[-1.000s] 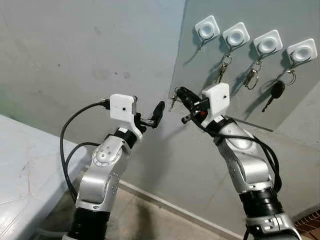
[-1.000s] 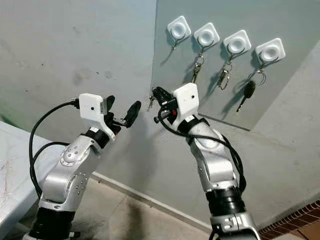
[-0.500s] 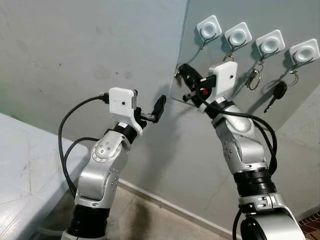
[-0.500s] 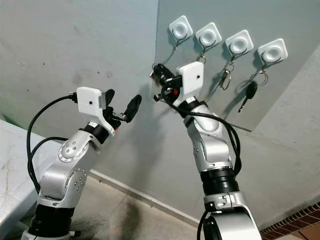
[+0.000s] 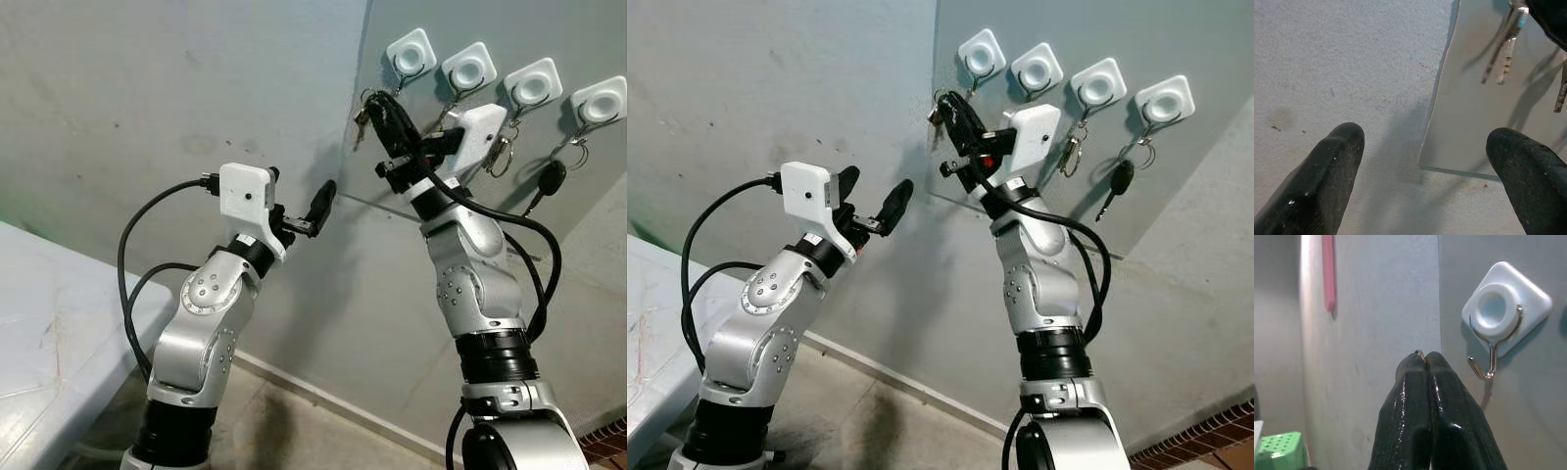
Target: Hang keys on a hook
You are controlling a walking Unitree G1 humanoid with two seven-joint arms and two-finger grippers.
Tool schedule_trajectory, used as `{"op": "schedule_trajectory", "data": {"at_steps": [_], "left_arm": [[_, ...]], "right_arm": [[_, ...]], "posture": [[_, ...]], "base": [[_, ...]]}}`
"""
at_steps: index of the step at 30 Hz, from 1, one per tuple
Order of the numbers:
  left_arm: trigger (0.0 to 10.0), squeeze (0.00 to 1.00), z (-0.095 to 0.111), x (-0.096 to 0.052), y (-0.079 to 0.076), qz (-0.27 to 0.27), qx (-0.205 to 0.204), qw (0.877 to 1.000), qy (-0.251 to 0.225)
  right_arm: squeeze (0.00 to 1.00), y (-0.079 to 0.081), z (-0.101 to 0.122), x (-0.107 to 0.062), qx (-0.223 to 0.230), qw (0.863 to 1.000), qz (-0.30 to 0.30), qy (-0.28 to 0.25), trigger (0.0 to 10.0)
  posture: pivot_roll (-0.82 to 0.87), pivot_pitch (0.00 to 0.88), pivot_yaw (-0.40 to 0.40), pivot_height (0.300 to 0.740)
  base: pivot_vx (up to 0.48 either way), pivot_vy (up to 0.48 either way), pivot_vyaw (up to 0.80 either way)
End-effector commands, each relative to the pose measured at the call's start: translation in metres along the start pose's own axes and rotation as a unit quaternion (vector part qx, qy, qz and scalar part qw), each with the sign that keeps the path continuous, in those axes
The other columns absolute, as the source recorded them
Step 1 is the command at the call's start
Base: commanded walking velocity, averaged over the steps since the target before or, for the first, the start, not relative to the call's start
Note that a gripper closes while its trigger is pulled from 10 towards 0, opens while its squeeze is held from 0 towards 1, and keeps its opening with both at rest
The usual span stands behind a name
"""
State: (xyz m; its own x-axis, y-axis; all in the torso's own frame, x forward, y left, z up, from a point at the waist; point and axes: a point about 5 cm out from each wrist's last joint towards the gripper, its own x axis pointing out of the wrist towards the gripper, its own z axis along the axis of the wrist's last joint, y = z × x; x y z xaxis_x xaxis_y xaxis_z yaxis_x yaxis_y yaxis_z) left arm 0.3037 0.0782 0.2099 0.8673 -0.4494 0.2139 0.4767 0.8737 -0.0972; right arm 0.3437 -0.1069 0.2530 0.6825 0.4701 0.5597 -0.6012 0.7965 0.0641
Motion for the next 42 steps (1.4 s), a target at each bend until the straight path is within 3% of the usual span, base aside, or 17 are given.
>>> {"op": "schedule_trajectory", "data": {"at_steps": [1, 10, 24, 32, 42], "left_arm": [[10.0, 0.00, 0.005, 0.002, -0.006, -0.016, -0.003, 1.000, -0.007], [10.0, 0.00, 0.005, 0.002, -0.006, -0.017, -0.007, 1.000, -0.005], [10.0, 0.00, 0.005, 0.002, -0.007, -0.017, -0.011, 1.000, -0.004], [10.0, 0.00, 0.005, 0.001, -0.006, -0.013, -0.011, 1.000, -0.005], [10.0, 0.00, 0.005, 0.000, -0.006, -0.012, -0.014, 1.000, -0.003]], "right_arm": [[0.00, 0.000, 0.005, -0.003, 0.004, 1.000, 0.003, -0.010, 10.0], [0.00, -0.003, 0.006, -0.012, 0.034, 0.999, -0.022, -0.018, 10.0], [0.00, 0.000, 0.021, 0.002, 0.074, 0.996, -0.028, -0.049, 10.0], [0.00, -0.004, 0.019, 0.003, 0.097, 0.993, -0.047, -0.042, 10.0], [0.00, -0.003, 0.011, -0.007, 0.192, 0.975, -0.098, -0.046, 10.0]], "posture": [[0.04, 0.038, -0.046, 0.732], [0.04, 0.039, -0.044, 0.732], [0.04, 0.044, -0.046, 0.732], [0.04, 0.048, -0.050, 0.732], [0.04, 0.058, -0.047, 0.732]], "base": [[0.000, 0.000, 0.00], [0.000, 0.000, 0.00], [0.000, 0.000, 0.00], [0.000, 0.000, 0.00], [0.000, 0.000, 0.00]]}}
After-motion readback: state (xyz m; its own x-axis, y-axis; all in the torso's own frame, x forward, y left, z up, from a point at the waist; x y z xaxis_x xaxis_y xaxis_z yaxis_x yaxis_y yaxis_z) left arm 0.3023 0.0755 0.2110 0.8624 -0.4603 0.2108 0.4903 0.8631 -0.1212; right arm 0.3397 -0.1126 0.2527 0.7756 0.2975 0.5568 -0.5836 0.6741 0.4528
